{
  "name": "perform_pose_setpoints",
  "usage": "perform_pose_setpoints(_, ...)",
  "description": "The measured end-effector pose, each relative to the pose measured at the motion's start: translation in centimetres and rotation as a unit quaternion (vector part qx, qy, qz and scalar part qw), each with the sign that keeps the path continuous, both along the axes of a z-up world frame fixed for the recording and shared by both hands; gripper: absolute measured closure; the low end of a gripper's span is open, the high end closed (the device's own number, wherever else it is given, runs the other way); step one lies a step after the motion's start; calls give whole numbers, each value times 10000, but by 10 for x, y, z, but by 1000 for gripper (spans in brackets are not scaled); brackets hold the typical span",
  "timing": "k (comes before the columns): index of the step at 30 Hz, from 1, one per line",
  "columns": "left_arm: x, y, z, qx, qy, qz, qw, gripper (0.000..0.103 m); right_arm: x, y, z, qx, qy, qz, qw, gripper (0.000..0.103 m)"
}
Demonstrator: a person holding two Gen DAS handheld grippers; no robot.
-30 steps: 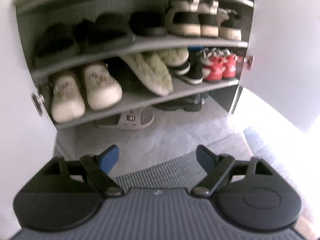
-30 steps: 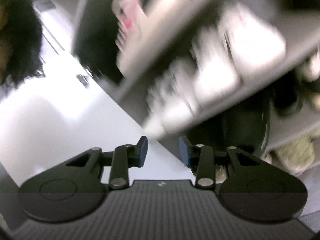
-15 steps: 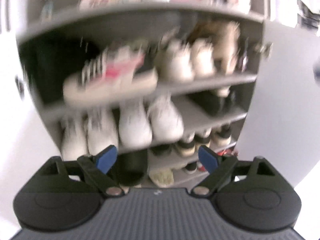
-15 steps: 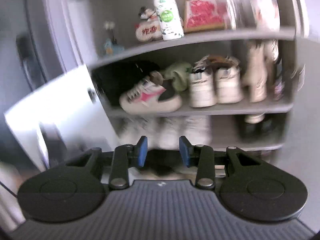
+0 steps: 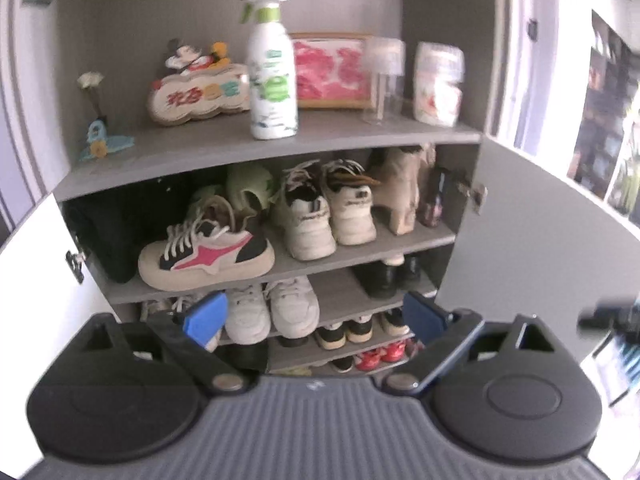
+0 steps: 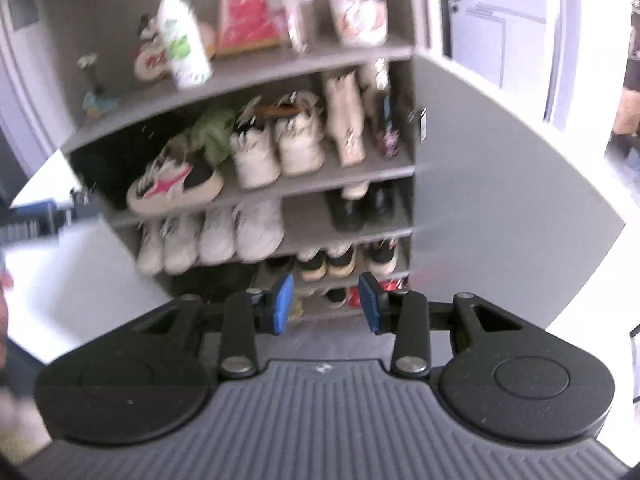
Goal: Organize scattered shoes
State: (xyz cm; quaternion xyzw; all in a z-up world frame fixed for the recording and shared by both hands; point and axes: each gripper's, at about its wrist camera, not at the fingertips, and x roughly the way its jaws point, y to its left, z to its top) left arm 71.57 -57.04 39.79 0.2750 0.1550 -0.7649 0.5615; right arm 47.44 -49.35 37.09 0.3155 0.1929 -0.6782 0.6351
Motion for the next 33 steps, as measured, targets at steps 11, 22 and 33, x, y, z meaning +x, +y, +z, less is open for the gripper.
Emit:
perform_pose_setpoints(11,-33,12,11,-276,-306,-279,9988,7,-58,-20,46,-75,84,-2,9999,31)
perform_pose_setpoints(22,-39,5,18,-220,-304,-315,9988,7,-127,-52,69,261,679,60,9973,19)
perform_pose_setpoints(33,-41,7,19,-199,-429,-351,9983,7,-159,-78,43,784,444,225,9957,20)
